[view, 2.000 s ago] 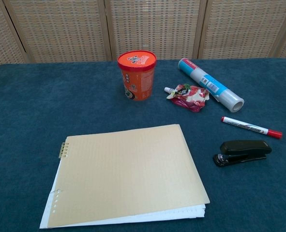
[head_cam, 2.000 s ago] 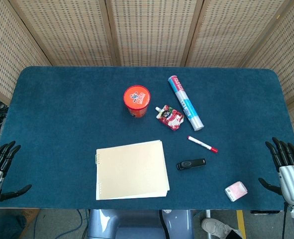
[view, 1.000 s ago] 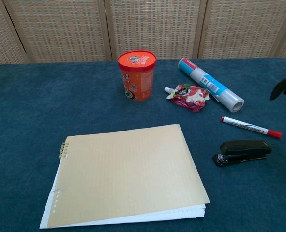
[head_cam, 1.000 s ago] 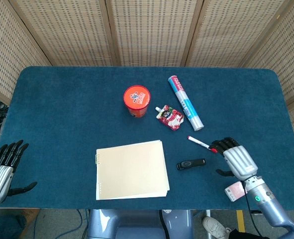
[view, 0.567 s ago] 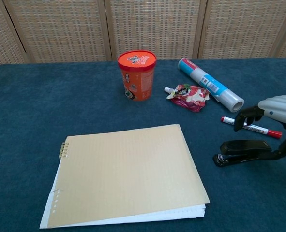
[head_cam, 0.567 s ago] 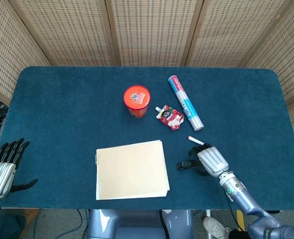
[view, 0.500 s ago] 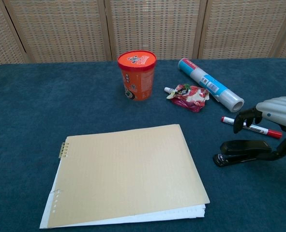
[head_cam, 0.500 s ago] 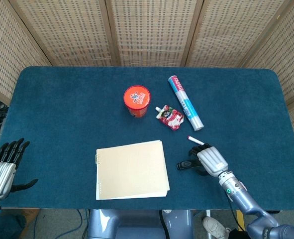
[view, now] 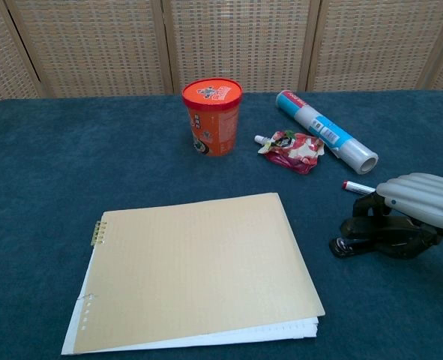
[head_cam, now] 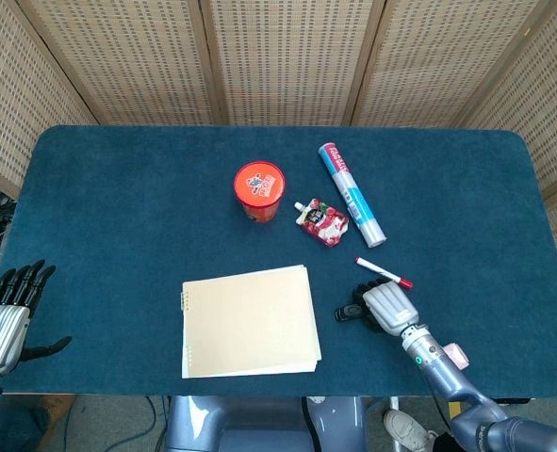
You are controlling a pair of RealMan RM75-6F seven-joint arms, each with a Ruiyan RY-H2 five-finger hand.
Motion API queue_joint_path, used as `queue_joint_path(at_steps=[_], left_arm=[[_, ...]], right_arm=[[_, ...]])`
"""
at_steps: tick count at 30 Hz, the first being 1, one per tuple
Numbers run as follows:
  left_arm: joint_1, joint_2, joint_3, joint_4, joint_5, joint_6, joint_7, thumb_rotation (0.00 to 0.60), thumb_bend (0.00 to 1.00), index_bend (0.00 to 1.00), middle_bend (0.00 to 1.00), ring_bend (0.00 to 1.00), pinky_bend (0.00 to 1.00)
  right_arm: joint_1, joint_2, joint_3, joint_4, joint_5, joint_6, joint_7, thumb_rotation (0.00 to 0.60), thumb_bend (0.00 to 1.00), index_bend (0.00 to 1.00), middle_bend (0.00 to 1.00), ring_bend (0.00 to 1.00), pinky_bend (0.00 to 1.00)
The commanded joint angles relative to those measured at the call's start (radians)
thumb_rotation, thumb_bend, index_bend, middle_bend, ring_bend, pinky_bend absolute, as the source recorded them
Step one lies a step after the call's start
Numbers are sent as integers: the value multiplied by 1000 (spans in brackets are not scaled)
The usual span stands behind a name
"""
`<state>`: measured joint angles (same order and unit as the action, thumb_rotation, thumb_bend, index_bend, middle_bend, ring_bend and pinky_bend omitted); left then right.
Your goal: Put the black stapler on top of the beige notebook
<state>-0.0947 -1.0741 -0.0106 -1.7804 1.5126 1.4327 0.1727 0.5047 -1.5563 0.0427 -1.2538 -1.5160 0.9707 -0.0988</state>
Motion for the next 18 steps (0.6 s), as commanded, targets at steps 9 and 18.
queue_joint_path(at_steps=[9,18], left_arm=[[-7,12,-6,0,-18,-10,-28,600,0,0,0,0,0],[-14,30,-15,2,-40,-24,-71,600,0,0,0,0,0]], right_arm=[[27,49,36,-112,3,35,24,600,618,583,634,572,493],[123,89,145,-320,67,-10,-116,600,611,587,635,573,493]])
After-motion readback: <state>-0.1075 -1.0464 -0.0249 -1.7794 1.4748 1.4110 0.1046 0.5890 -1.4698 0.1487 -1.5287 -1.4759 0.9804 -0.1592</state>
